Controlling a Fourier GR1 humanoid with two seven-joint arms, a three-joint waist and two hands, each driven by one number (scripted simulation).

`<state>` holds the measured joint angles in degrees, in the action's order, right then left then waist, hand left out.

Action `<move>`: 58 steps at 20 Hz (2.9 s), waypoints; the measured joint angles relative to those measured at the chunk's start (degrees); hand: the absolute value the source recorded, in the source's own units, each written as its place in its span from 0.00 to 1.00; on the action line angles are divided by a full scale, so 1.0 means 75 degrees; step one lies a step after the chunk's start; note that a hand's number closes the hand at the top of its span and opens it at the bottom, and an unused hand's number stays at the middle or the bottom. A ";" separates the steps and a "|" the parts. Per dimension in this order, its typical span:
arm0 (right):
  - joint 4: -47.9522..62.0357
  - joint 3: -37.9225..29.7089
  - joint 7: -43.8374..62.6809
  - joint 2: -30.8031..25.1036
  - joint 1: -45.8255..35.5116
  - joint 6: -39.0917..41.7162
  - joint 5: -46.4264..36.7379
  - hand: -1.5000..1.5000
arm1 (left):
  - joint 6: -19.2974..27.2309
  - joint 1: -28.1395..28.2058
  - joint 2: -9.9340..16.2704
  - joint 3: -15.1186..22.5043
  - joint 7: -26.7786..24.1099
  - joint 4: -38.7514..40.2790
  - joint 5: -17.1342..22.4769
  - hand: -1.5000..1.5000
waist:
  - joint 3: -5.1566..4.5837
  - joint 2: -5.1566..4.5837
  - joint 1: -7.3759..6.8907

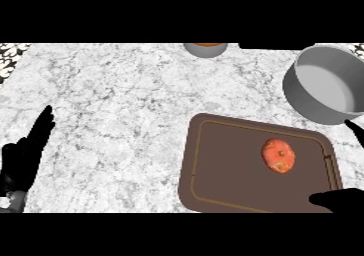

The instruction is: Pick the squash from the tray and place it in the pot

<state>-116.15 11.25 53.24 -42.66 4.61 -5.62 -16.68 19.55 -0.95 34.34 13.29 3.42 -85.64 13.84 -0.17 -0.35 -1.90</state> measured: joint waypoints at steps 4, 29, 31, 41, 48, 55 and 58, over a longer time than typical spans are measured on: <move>0.0386 0.0276 0.0823 0.0000 -0.0948 0.1008 0.0858 0.00 | -0.0098 -0.0061 -0.0090 -0.0043 -0.0073 0.0167 -0.0023 0.50 | 0.0002 -0.0005 -0.0010; 0.4160 0.1587 0.1271 0.1800 -0.3779 0.2160 0.1057 0.00 | -0.0393 0.0285 -0.0458 -0.0607 0.0160 -0.0110 -0.0564 0.50 | 0.0021 0.0044 0.0179; 0.4346 0.1556 0.1232 0.1850 -0.3833 0.2211 0.1028 0.00 | -0.0481 0.0289 -0.0440 -0.0727 0.0206 -0.0108 -0.0555 0.50 | 0.0019 0.0046 0.0187; 0.4946 0.1427 0.0836 0.2201 -0.3426 0.2278 0.0342 0.00 | -0.0858 0.0236 -0.0732 -0.1079 0.0155 0.0086 -0.0793 0.50 | 0.0022 0.0050 0.0226; 0.5041 0.1303 0.0534 0.2406 -0.3342 0.2549 -0.0024 1.00 | -0.1048 0.0226 -0.0893 -0.1322 0.0394 -0.0056 -0.1041 0.50 | -0.0010 0.0081 0.0225; 0.5202 0.1038 0.0279 0.2664 -0.3515 0.2829 -0.0599 1.00 | -0.1233 0.0357 -0.1176 -0.1565 0.0333 -0.0116 -0.1350 0.50 | -0.0027 0.0088 0.0237; 0.5225 0.0868 0.0180 0.2765 -0.3511 0.2991 -0.0724 1.00 | -0.1406 0.0246 -0.1202 -0.1740 0.0494 -0.0149 -0.1401 0.50 | -0.0013 0.0078 0.0237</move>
<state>-76.96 17.76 54.59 -21.93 -21.72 16.81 -22.12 9.00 0.89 25.33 0.23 7.12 -86.76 3.34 -0.26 0.23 -0.12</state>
